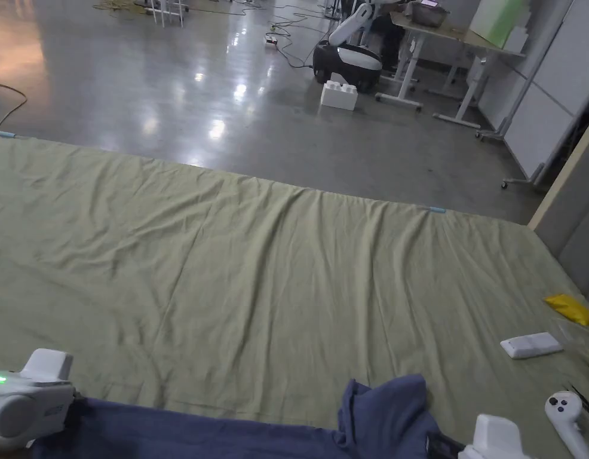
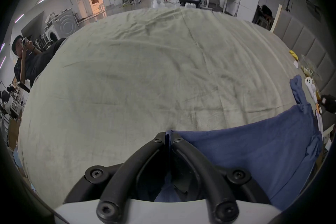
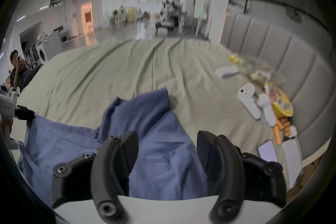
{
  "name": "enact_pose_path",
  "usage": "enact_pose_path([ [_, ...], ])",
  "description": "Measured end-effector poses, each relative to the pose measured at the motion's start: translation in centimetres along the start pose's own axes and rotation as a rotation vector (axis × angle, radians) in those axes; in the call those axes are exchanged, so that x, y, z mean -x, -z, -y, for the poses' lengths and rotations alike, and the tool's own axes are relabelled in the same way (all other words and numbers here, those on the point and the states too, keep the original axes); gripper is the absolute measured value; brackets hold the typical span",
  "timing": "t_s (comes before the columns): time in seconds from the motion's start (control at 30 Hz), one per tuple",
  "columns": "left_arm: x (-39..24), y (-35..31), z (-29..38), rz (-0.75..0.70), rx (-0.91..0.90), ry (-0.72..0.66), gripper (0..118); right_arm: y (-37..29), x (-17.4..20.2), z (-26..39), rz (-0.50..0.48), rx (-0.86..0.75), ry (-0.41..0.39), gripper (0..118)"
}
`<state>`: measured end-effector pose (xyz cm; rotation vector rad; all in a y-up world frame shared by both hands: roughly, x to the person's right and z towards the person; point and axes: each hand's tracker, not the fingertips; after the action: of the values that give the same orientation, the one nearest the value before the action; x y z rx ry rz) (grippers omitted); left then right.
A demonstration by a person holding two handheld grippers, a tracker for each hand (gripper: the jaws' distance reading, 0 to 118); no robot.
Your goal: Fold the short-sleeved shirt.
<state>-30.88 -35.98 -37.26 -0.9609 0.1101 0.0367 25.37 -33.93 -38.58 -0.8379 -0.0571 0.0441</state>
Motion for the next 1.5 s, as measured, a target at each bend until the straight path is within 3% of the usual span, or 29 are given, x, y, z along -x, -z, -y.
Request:
enact_pose_path([
  [0.13, 0.1, -2.1, 0.2, 0.010, -0.052, -0.014, 5, 5.4, -0.9, -2.2, 0.034, 0.103, -0.025, 76],
  [0.37, -0.1, -3.8, 0.7, -0.002, -0.103, 0.011, 5, 11.0, 0.3, -3.2, -0.058, 0.242, 0.036, 75],
  [0.47, 0.2, -3.8, 1.0, -0.002, -0.103, -0.001, 5, 10.9, 1.3, -3.2, -0.011, 0.228, -0.024, 62],
  [0.5, 0.1, -4.1, 1.2, -0.003, -0.108, -0.010, 5, 10.9, 1.6, -3.4, -0.015, 0.228, -0.027, 50],
  [0.57, 0.1, -4.3, 1.3, -0.003, -0.106, -0.021, 5, 10.5, 2.1, -3.4, -0.059, 0.213, -0.055, 5],
  [0.6, 0.2, -4.3, 1.4, -0.004, -0.106, -0.022, 5, 10.5, 2.4, -3.3, -0.081, 0.219, -0.080, 3],
  [0.67, 0.2, -4.8, 1.7, -0.001, -0.106, -0.029, 5, 10.2, 3.1, -3.0, -0.033, 0.212, -0.166, 2],
  [0.9, 1.4, -6.0, 2.2, 0.019, -0.140, -0.053, 5, 4.1, 0.6, -3.2, -0.062, 0.084, -0.023, 2],
  [1.23, 2.5, -12.7, 4.8, 0.070, -0.230, -0.098, 5, -8.5, -2.1, -1.0, -0.095, -0.038, -0.069, 2],
  [1.5, 3.5, -16.5, 9.8, 0.113, -0.214, -0.108, 5, -14.2, -3.3, 5.3, -0.103, 0.010, -0.105, 2],
])
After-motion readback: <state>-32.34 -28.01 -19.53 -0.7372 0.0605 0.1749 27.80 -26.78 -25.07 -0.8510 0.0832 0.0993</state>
